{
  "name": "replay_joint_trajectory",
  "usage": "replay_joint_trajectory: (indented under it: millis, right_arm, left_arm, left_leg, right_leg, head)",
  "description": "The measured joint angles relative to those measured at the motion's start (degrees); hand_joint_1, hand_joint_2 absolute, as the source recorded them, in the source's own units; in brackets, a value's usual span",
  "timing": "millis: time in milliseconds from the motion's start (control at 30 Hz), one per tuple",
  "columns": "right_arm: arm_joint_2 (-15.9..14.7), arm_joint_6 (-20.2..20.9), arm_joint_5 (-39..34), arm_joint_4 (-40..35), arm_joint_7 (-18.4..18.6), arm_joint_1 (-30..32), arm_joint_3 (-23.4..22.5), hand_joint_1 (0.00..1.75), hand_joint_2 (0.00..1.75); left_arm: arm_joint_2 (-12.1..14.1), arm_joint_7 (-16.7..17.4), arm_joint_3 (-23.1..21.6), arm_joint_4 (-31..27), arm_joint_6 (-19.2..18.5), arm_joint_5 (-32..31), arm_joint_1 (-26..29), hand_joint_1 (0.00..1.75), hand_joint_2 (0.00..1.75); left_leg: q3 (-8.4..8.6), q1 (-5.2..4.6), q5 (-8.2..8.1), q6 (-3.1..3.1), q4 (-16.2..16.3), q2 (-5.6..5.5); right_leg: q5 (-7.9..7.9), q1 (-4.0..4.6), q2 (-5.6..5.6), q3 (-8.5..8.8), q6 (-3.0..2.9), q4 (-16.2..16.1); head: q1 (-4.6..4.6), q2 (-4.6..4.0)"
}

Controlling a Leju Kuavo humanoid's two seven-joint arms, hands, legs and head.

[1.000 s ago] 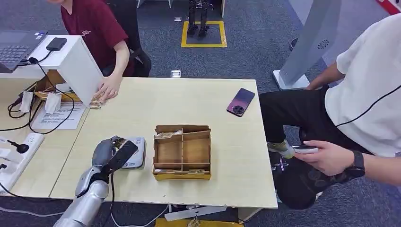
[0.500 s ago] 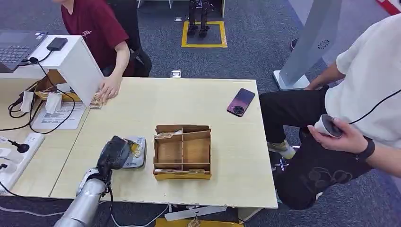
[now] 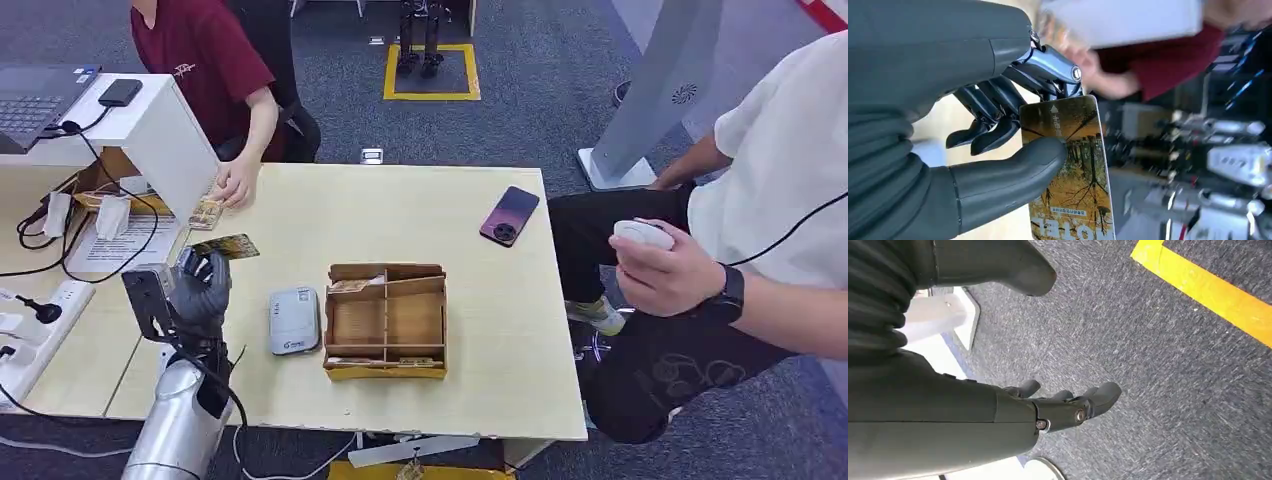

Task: Pass the card to the sensor for recognition and then transmit it.

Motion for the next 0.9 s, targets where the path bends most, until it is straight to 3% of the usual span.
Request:
replay_joint_trajectory:
  millis: [67, 200, 267, 333, 400, 467, 633, 900]
  right_arm:
    - [0.0, 0.41, 0.76, 0.0, 0.0, -0.12, 0.0, 0.0, 1.75]
    - [-0.02, 1.79, 2.53, 0.0, -0.09, -0.41, 0.0, 0.0, 1.75]
    - [0.0, 2.08, 2.97, 0.0, -0.2, -0.55, 0.02, 0.0, 1.75]
    - [-0.02, 2.14, 3.67, 0.0, -0.52, -0.64, 0.05, 0.0, 1.75]
    - [-0.02, 2.19, 4.31, 0.0, -0.87, -0.78, 0.09, 0.0, 1.75]
    - [-0.02, 2.21, 4.83, 0.0, -1.05, -0.97, 0.09, 0.0, 1.75]
    - [-0.02, 2.87, 5.75, 0.0, -1.05, -1.11, 0.11, 0.0, 1.75]
    - [-0.02, 3.02, 6.3, 0.0, -1.05, -1.17, 0.11, 0.0, 1.75]
  left_arm:
    - [0.24, -1.57, 0.02, -0.11, 5.48, -5.21, -1.87, 1.75, 1.75]
    - [1.47, -5.27, 0.0, 0.87, 21.6, -24.31, -5.17, 1.75, 1.75]
    - [2.14, -5.43, 0.0, 2.01, 24.04, -28.07, -6.39, 1.75, 1.75]
    - [2.54, -5.64, 0.26, 3.03, 26.77, -39.12, -7.2, 1.75, 1.75]
    - [2.45, -7.77, 2.96, 3.5, 27.23, -55.89, -8.5, 1.75, 1.75]
    - [1.79, -10.1, 6.76, 4.92, 27.32, -64.79, -10.24, 1.75, 1.75]
    - [-0.24, -10.82, 13.5, 6.07, 27.38, -71.13, -12.7, 1.75, 1.75]
    - [-2.06, -10.96, 17.99, 6.58, 27.38, -75.14, -13.14, 1.75, 1.75]
  left_leg:
    - [0.0, 0.0, 0.02, -0.01, 0.0, -0.04]
    - [0.01, 0.0, 0.04, -0.01, 0.0, -0.03]
    - [0.01, 0.0, 0.04, -0.01, 0.0, -0.01]
    - [0.0, 0.0, 0.04, -0.01, 0.0, -0.01]
    - [-0.02, 0.0, 0.04, 0.0, 0.0, -0.03]
    - [-0.01, -0.01, 0.04, 0.0, 0.0, 0.0]
    - [0.0, -0.01, 0.05, 0.0, 0.0, 0.04]
    - [-0.01, -0.01, 0.05, -0.01, 0.0, 0.04]
  right_leg:
    - [0.01, 0.0, 0.0, 0.01, 0.01, 0.0]
    - [0.02, 0.0, 0.01, 0.0, 0.01, 0.01]
    - [0.02, 0.0, 0.01, 0.0, 0.01, 0.01]
    - [0.02, 0.0, 0.01, 0.0, 0.01, 0.01]
    - [0.02, -0.01, -0.01, 0.0, 0.01, 0.01]
    - [0.02, -0.02, 0.03, 0.0, 0.02, 0.01]
    - [0.07, -0.01, 0.07, -0.04, 0.05, 0.0]
    - [0.07, -0.01, 0.1, -0.04, 0.05, 0.0]
  head:
    - [-0.02, 0.0]
    - [0.0, 0.0]
    - [0.0, 0.0]
    - [-0.02, 0.0]
    - [0.0, 0.0]
    - [0.02, 0.0]
    - [0.0, 0.0]
    - [0.0, 0.0]
